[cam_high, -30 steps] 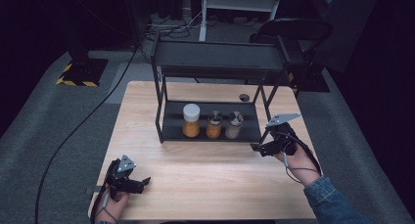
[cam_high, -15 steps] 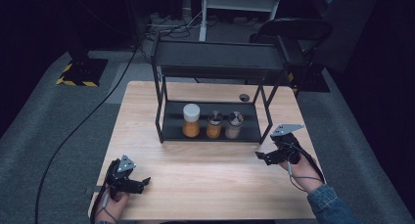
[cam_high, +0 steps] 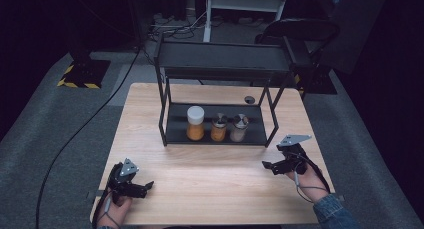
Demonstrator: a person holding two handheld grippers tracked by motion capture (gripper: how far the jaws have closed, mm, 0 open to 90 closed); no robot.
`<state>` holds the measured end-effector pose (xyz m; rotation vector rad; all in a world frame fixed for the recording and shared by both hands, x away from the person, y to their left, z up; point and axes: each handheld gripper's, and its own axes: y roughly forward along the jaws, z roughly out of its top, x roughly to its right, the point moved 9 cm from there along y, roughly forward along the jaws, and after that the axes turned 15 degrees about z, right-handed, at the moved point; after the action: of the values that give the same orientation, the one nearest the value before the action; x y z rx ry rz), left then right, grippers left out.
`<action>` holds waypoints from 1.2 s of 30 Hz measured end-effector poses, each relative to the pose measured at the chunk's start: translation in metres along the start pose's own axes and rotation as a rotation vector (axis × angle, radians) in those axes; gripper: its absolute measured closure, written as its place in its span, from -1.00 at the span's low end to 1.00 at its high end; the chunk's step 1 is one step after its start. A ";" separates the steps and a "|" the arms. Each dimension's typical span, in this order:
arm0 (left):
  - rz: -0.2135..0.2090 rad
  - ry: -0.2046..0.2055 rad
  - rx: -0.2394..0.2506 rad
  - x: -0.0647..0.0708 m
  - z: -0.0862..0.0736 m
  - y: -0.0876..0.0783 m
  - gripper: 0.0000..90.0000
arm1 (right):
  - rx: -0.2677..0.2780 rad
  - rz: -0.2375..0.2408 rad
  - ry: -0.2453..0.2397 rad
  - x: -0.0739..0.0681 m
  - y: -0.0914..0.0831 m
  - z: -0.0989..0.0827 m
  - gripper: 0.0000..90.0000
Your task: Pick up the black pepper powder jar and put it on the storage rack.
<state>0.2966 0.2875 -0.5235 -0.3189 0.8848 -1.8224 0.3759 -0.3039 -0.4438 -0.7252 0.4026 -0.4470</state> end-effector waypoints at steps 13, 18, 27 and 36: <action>0.000 0.000 0.000 0.000 0.000 0.000 -0.96 | -0.012 -0.010 -0.011 0.003 0.014 -0.024 -0.86; 0.000 0.000 0.000 0.000 0.000 0.000 -0.96 | -0.012 -0.006 -0.011 0.006 0.017 -0.032 -0.86; -0.001 0.001 0.000 0.000 0.000 0.000 -0.97 | -0.010 -0.009 -0.032 0.006 0.022 -0.042 -0.86; -0.003 0.004 -0.001 0.000 0.000 0.000 -0.98 | -0.006 -0.020 -0.060 0.006 0.025 -0.054 -0.86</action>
<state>0.2969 0.2876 -0.5236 -0.3171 0.8885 -1.8265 0.3606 -0.3192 -0.4993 -0.7470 0.3406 -0.4415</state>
